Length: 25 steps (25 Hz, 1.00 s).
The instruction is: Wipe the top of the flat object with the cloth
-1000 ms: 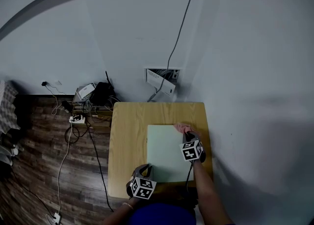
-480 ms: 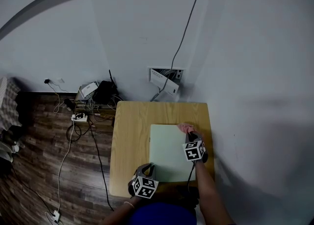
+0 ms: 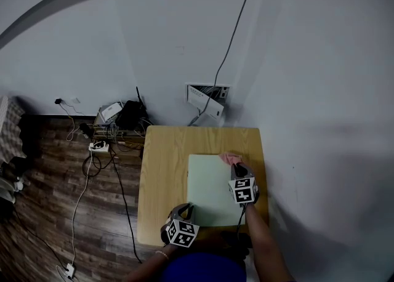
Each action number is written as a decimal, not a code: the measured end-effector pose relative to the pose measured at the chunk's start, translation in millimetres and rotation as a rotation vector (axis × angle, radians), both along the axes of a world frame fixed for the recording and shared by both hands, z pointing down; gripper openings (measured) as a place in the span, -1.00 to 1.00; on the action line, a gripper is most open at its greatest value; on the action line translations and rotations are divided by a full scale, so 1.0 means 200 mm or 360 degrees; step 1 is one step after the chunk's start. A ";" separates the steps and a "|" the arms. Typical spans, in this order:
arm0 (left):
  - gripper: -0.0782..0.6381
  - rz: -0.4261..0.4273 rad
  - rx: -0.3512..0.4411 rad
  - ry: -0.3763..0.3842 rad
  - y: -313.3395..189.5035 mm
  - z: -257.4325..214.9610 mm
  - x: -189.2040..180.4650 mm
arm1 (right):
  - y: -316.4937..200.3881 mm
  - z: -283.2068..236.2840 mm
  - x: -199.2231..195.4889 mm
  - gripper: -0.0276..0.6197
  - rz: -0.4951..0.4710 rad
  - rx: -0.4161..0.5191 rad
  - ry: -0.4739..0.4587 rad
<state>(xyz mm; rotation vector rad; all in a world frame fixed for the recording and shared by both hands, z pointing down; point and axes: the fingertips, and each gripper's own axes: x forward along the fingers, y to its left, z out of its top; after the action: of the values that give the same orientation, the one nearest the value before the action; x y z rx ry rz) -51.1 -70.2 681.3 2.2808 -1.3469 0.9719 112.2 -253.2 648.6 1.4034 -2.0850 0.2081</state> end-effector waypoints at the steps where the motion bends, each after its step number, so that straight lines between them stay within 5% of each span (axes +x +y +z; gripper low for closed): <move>1: -0.68 0.0000 -0.0001 0.0002 0.00 0.00 0.00 | 0.01 -0.04 -0.03 -0.87 -0.0032 0.0031 -0.0041; 10: -0.68 0.0002 0.0003 0.0006 0.00 0.00 0.01 | 0.20 -0.26 -0.46 -0.87 -0.0428 0.0153 -0.0206; 16: -0.69 0.0007 0.0007 0.0004 0.00 0.00 0.00 | 0.30 -0.14 -0.69 -0.87 -0.0666 0.0043 -0.0083; 25: -0.69 0.0012 0.0014 -0.0004 0.01 0.00 0.01 | 0.35 0.09 -0.84 -0.87 -0.0793 -0.0109 0.0100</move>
<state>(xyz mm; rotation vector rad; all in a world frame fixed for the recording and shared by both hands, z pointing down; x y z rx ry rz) -49.5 -69.1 681.2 2.2936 -1.3471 0.9739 -55.5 -184.1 666.5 0.8028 -2.2735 0.0288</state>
